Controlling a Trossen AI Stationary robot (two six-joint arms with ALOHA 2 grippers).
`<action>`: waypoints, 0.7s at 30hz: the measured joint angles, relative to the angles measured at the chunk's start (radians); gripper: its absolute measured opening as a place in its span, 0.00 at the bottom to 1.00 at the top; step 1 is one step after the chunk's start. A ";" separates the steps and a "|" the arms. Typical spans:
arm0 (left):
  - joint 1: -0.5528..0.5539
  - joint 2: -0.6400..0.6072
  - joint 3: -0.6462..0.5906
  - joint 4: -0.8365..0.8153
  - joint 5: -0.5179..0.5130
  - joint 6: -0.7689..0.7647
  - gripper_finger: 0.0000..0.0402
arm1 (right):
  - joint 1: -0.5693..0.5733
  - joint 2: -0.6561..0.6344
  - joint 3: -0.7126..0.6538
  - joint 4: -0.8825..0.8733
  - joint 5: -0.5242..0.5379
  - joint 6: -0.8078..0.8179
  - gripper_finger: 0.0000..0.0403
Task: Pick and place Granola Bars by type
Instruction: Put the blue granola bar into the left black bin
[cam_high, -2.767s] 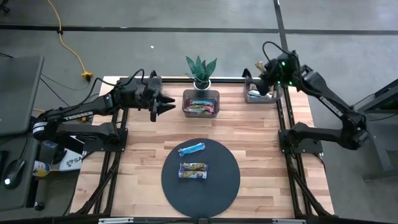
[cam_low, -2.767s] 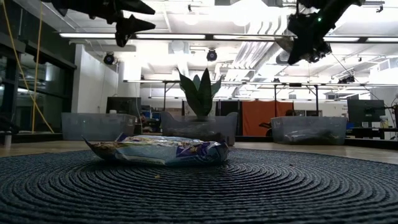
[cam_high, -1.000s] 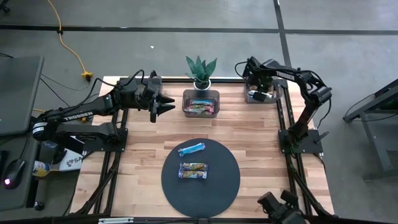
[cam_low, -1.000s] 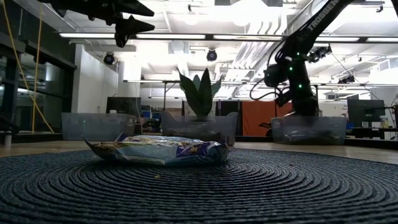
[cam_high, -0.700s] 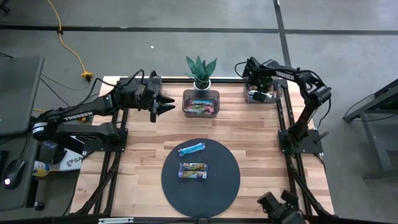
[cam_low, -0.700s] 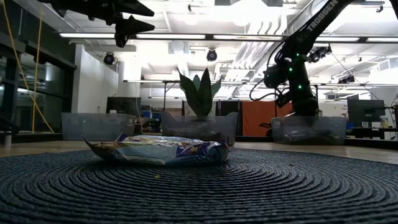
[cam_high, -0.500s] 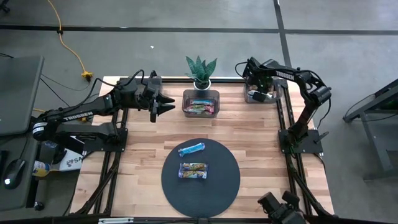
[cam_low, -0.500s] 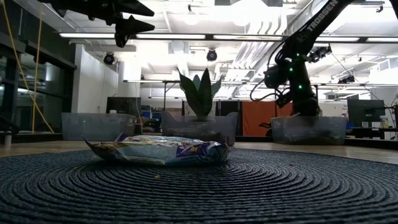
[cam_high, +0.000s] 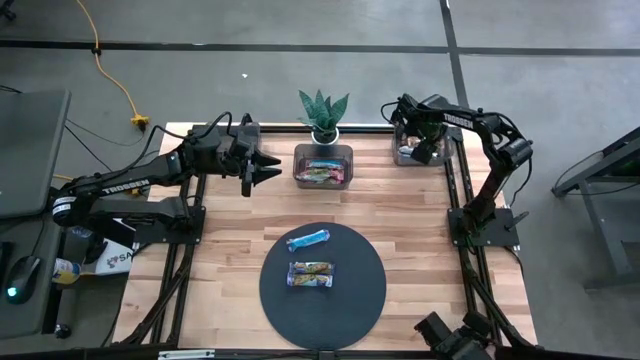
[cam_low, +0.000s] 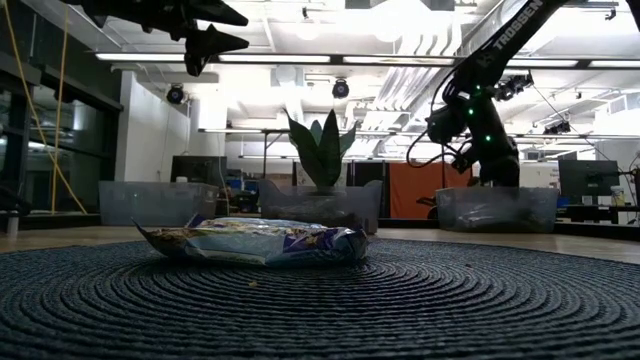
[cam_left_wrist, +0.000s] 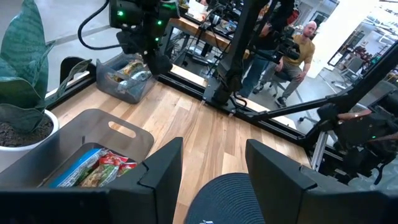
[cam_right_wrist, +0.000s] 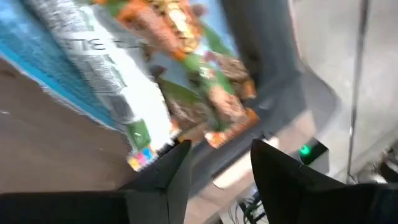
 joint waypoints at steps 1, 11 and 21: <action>0.000 0.000 0.000 0.000 0.000 0.000 0.43 | 0.004 -0.004 0.009 -0.010 0.009 0.020 0.36; 0.000 0.000 0.000 0.000 0.003 0.000 0.43 | 0.068 -0.164 0.100 -0.082 -0.238 0.128 0.20; 0.000 0.000 0.000 0.000 0.002 0.001 0.43 | 0.188 -0.467 0.050 -0.014 -0.744 0.260 0.02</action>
